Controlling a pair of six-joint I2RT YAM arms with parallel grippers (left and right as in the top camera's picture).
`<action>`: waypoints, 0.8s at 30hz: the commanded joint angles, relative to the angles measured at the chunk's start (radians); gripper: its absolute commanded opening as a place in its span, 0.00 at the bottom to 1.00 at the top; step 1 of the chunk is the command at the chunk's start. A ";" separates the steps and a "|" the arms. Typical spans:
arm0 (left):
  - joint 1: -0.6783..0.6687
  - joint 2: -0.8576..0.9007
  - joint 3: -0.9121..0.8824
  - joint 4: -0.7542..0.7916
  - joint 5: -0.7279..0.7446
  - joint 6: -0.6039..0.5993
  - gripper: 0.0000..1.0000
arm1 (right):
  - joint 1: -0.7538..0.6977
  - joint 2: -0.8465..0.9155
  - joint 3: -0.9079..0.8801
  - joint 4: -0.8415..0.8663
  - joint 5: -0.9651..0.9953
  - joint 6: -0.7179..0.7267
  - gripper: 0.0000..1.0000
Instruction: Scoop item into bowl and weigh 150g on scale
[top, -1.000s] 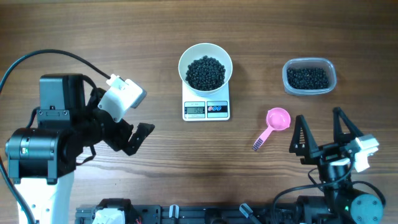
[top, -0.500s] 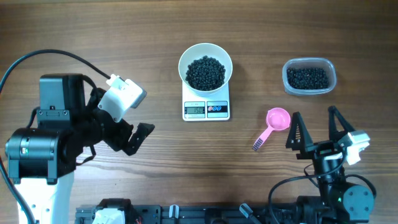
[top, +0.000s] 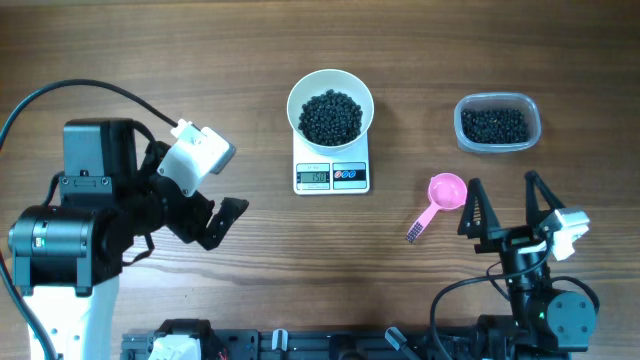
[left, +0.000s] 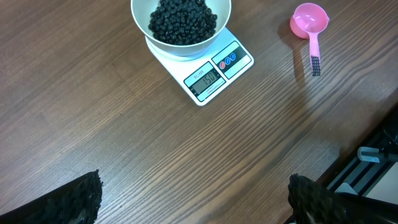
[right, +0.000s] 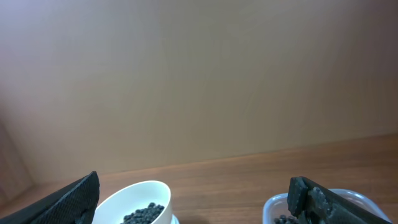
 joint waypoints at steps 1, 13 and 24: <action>0.007 -0.003 0.012 -0.001 0.015 0.019 1.00 | 0.018 -0.015 -0.008 0.007 0.062 -0.019 1.00; 0.007 -0.003 0.012 -0.001 0.015 0.019 1.00 | 0.049 -0.015 -0.018 0.016 0.122 -0.021 0.99; 0.007 -0.003 0.012 -0.001 0.015 0.019 1.00 | 0.052 -0.016 -0.204 0.297 0.122 -0.071 1.00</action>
